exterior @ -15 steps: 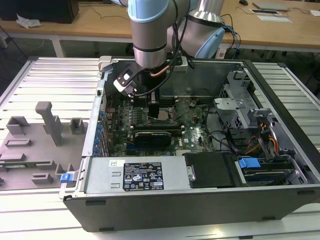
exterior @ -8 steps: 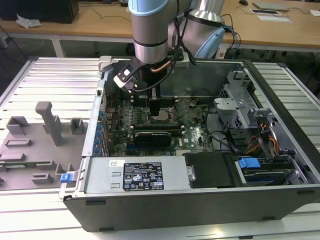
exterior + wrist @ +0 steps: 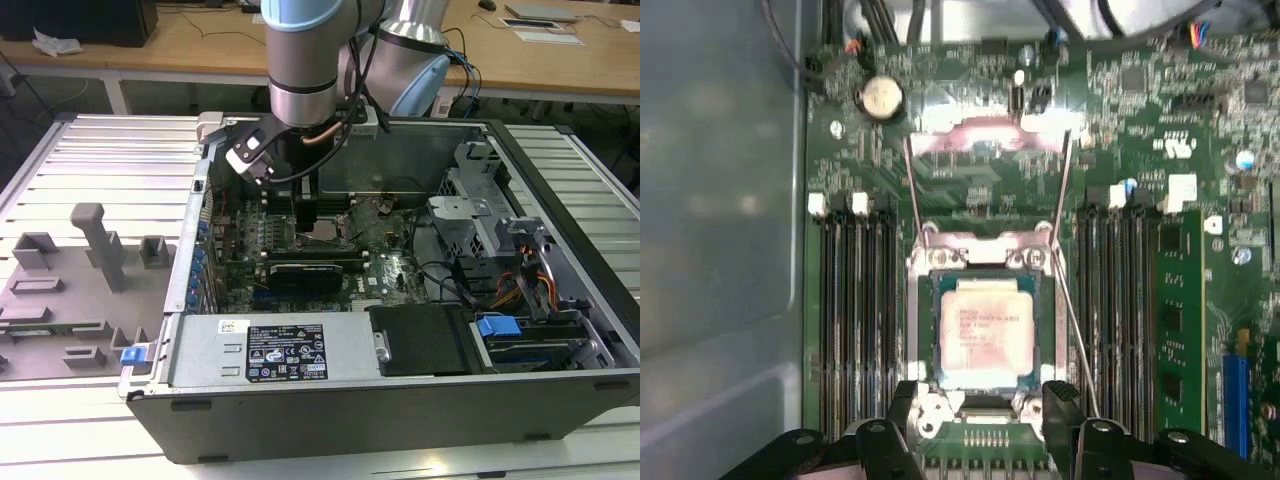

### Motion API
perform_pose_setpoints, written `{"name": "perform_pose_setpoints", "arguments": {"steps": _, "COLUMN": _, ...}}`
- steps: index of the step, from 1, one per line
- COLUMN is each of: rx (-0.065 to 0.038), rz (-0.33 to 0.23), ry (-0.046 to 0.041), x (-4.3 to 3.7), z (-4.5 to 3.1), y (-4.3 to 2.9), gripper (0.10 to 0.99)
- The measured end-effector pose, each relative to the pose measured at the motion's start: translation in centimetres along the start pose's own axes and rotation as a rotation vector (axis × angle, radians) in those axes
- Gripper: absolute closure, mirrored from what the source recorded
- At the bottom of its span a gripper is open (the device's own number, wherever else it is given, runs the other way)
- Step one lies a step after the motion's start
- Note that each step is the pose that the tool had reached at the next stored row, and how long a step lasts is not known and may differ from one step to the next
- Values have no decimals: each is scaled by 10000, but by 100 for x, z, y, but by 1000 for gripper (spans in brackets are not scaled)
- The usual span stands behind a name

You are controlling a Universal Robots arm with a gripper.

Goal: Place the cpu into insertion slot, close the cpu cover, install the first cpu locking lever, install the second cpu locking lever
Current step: 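Place the cpu into insertion slot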

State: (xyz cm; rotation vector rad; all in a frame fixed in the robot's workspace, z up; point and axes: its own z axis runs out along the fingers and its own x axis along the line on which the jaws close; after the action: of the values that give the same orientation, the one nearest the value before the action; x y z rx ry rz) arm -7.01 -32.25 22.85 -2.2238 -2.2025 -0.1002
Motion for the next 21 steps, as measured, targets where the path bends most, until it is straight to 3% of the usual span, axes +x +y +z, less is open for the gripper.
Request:
{"name": "perform_pose_setpoints", "arguments": {"steps": 1, "rx": 48, "rz": 2, "ry": -2, "x": 0, "z": 0, "y": 0, "gripper": 478}}
{"name": "perform_pose_setpoints", "arguments": {"steps": 6, "rx": 50, "rz": 0, "ry": -1, "x": 0, "z": 0, "y": 3, "gripper": 478}}
{"name": "perform_pose_setpoints", "arguments": {"steps": 10, "rx": 50, "rz": 0, "ry": 0, "x": 1, "z": 3, "y": 72, "gripper": 478}}
{"name": "perform_pose_setpoints", "arguments": {"steps": 17, "rx": 51, "rz": 1, "ry": -3, "x": 2, "z": 10, "y": 267, "gripper": 478}}
{"name": "perform_pose_setpoints", "arguments": {"steps": 21, "rx": 50, "rz": 2, "ry": -1, "x": 2, "z": 10, "y": 273, "gripper": 478}}
